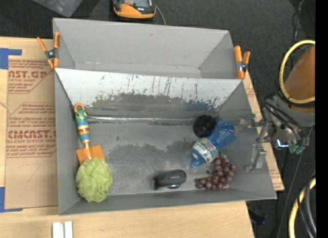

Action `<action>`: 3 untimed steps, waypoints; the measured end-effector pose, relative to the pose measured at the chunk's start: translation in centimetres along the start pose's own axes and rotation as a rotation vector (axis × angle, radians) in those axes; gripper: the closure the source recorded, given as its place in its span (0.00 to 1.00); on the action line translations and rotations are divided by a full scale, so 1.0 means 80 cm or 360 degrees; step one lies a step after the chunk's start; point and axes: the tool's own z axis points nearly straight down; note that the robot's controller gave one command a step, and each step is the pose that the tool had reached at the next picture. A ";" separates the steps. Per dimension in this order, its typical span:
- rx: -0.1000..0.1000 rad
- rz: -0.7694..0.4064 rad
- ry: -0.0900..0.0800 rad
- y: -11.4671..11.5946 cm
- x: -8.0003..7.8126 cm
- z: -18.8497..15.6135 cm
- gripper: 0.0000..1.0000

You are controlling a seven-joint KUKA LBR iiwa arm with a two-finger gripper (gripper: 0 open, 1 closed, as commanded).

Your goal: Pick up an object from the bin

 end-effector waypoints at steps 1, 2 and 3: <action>-0.0002 -0.0189 0.0003 0.021 -0.021 0.120 0.00; 0.0000 -0.0189 -0.0003 0.021 -0.012 0.115 0.00; -0.0007 -0.0182 -0.0001 0.062 -0.032 0.174 0.00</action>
Offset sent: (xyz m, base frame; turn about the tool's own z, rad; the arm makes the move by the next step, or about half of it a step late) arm 0.0018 0.0145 -0.0876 -0.1228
